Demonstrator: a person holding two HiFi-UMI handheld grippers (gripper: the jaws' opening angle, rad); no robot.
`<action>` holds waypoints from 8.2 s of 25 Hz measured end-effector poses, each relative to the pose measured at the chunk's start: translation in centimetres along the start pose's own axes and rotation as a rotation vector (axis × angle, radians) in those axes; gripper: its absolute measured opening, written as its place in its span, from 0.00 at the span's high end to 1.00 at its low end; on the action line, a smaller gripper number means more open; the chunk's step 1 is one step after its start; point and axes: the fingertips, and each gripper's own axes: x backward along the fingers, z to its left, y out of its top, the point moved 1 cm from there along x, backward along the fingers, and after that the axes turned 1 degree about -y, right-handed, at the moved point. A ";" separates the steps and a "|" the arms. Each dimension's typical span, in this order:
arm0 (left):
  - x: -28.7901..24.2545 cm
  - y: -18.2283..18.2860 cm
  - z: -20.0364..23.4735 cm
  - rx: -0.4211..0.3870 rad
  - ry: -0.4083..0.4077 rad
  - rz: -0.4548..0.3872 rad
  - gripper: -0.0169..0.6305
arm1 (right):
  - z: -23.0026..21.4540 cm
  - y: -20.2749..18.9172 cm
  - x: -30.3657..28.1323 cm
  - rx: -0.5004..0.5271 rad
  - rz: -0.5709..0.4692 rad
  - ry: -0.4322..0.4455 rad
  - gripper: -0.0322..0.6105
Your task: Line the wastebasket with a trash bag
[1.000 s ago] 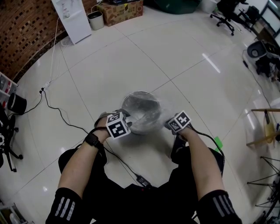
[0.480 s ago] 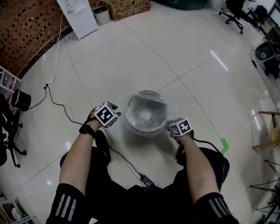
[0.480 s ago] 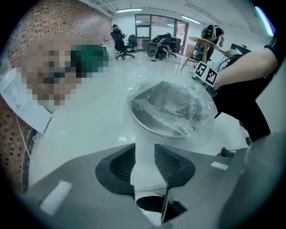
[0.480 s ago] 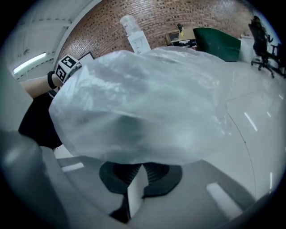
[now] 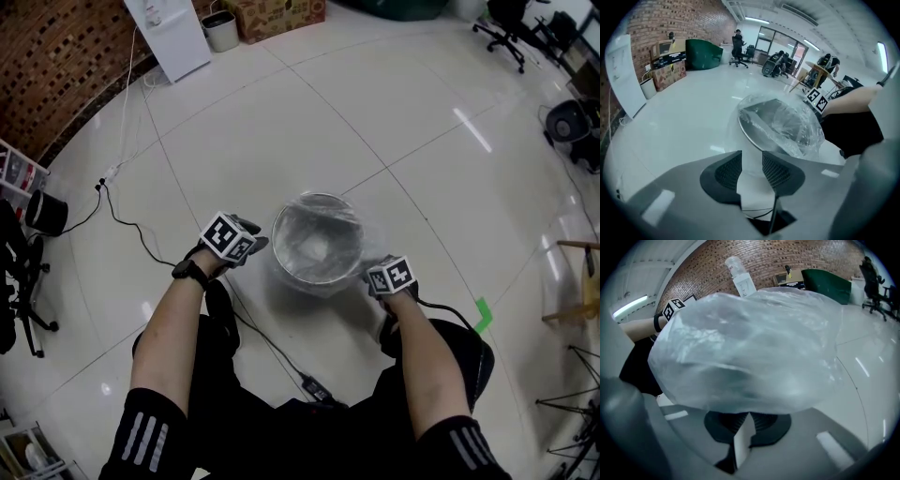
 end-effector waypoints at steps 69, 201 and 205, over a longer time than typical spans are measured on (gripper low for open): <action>-6.9 15.8 2.3 -0.335 -0.062 0.019 0.98 | 1.1 22.2 12.4 0.441 -0.145 -0.082 0.75; -22.0 3.9 -6.2 -0.454 -0.080 0.432 0.67 | -6.4 8.2 3.1 0.116 0.005 0.065 0.76; -19.3 4.1 -8.3 -0.429 -0.127 0.403 0.67 | -5.4 8.4 4.1 0.192 0.018 0.067 0.76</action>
